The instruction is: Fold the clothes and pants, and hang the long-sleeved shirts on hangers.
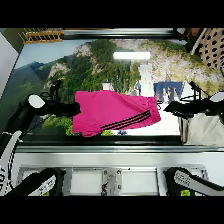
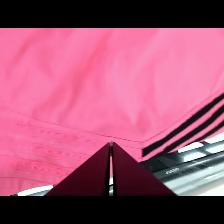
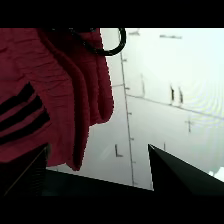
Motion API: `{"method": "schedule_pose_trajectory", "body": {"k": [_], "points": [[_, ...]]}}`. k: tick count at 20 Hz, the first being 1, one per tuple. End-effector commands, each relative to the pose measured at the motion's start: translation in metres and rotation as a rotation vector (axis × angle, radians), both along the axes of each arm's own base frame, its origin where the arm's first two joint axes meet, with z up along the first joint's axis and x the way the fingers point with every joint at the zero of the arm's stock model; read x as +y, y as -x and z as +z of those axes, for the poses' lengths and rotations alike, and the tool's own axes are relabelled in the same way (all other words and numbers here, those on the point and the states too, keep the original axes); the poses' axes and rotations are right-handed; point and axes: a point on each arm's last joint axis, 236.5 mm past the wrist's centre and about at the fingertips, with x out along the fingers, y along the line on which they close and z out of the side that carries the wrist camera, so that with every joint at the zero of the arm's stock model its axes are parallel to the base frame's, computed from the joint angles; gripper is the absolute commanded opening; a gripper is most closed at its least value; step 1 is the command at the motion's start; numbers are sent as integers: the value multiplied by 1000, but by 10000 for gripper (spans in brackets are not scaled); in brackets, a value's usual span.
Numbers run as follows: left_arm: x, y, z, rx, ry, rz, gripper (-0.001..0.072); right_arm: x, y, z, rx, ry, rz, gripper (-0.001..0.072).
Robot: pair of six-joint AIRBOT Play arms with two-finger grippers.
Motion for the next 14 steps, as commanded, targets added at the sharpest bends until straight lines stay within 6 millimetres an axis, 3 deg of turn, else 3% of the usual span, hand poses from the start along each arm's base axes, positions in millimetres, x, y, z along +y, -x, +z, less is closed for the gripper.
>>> {"method": "schedule_pose_trajectory", "body": {"k": [1, 4, 9, 14], "points": [[-27, 2, 12, -39, 4, -76, 5, 9, -14, -27, -25, -177, 58, 667], [-41, 7, 12, -42, 6, -109, 5, 25, -22, -43, -9, -283, 122, 667], [-46, 10, 12, -37, 10, -116, 5, 31, -42, -56, -1, -324, 128, 667], [-47, 10, 12, -35, 12, -108, 5, 55, -39, -67, 34, -340, 181, 667]]}}
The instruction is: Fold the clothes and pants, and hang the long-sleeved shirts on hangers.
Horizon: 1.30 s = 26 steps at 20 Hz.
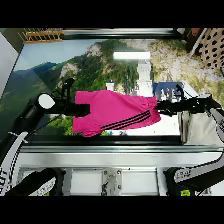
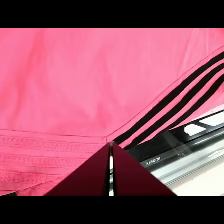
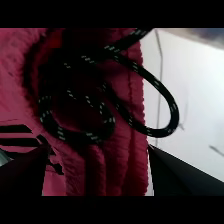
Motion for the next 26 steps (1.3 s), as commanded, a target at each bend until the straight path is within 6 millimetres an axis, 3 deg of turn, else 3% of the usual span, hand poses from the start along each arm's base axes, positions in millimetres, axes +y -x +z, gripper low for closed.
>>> {"method": "schedule_pose_trajectory", "body": {"k": [1, 7, 8, 9, 11, 15, 18, 21, 24, 26], "points": [[-1, -1, 0, -2, 2, 5, 5, 17, 2, -11, 20, -9, 45, 667], [0, -4, 1, -16, 3, 12, 5, 49, 8, -14, 31, -11, 125, 642], [0, -6, 2, -23, 3, 17, 5, 52, 9, -14, 30, -11, 134, 484], [0, -7, 2, -28, 4, 19, 5, 54, 10, -14, 30, -11, 138, 280], [0, -9, 3, -34, 4, 23, 5, 54, 10, -13, 35, -10, 135, 26], [0, -16, 3, -57, 7, 38, 4, 38, 12, 2, 76, 46, 81, 22], [-13, -18, -15, -31, 3, 21, 4, 8, 38, 18, 121, 220, 133, 22], [-45, -15, -47, 25, 18, 6, 4, -22, 58, 48, 163, 390, 108, 22], [-84, -13, -76, 70, 34, -36, 4, -31, 69, 90, 161, 455, 61, 22], [-113, -16, -84, 80, 31, -98, 4, -31, 73, 116, 154, 482, 36, 22]]}}
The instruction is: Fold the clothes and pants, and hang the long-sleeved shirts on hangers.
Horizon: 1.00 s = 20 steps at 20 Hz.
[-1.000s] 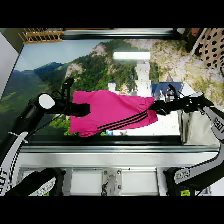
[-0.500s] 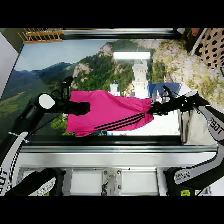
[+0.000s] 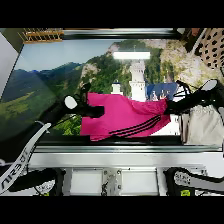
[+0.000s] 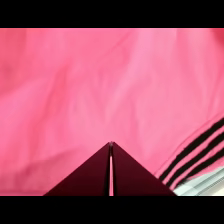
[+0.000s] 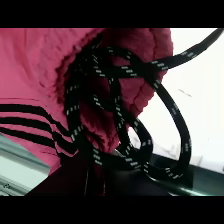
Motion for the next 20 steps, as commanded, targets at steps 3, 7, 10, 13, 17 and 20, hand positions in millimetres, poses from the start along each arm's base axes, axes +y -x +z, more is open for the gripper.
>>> {"method": "schedule_pose_trajectory", "body": {"k": [3, 7, 10, 13, 17, 20], "points": [[-83, -6, -24, 0, 16, -137, 4, -4, 22, 62, 0, 128, -36, 22], [-140, 3, -39, -1, 23, -248, 4, 20, 24, 91, -26, 154, 25, 22], [-172, 15, -52, 22, 22, -323, 4, 44, 22, 106, -57, 156, 76, 22], [-189, 24, -60, 45, 20, -375, 4, 61, 22, 113, -75, 155, 103, 22], [-193, 22, -63, 50, 20, -380, 4, 76, 26, 113, -72, 152, 134, 22], [-187, 13, -60, 50, 25, -351, 4, 83, 28, 113, -65, 151, 133, 22]]}}
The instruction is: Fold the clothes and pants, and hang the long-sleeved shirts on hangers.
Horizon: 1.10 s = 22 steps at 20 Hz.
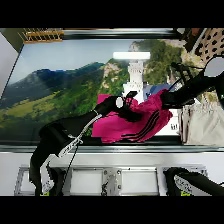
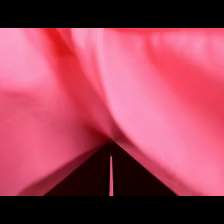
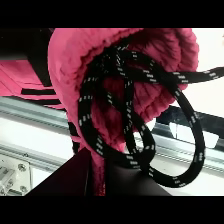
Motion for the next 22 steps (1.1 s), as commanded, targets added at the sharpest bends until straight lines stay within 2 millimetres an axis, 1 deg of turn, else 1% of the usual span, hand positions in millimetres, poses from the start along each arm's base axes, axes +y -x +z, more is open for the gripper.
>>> {"method": "schedule_pose_trajectory", "body": {"k": [1, 3, 5, 8, 9, 11, 13, 15, 17, 19, 22], "points": [[3, -10, 4, 1, 6, 24, 4, 10, 3, 2, 7, -2, 1, 22], [11, -25, 19, -23, 25, 52, 4, 14, 4, 3, 7, -3, -1, 22], [22, -44, 39, -52, 47, 88, 4, 17, 3, 4, 7, -4, -10, 21], [46, -73, 68, -98, 72, 146, 4, 25, 6, 5, 11, -8, -6, 22], [55, -81, 74, -104, 76, 163, 4, 28, 4, 5, 5, -10, -10, 22], [68, -86, 80, -107, 71, 154, 4, 35, -1, 6, -16, -21, -33, 22], [78, -88, 79, -93, 63, 152, 4, 44, -4, 6, -27, -31, -57, 22], [92, -100, 81, -94, 64, 186, 4, 59, -6, 8, -39, -47, -66, 22], [109, -114, 87, -106, 68, 226, 4, 79, -9, 9, -76, -66, -38, 22], [129, -130, 101, -130, 79, 272, 4, 101, -11, 9, -104, -86, -17, 22], [167, -156, 132, -184, 101, 355, 4, 137, -9, 0, -113, -118, 46, 22]]}}
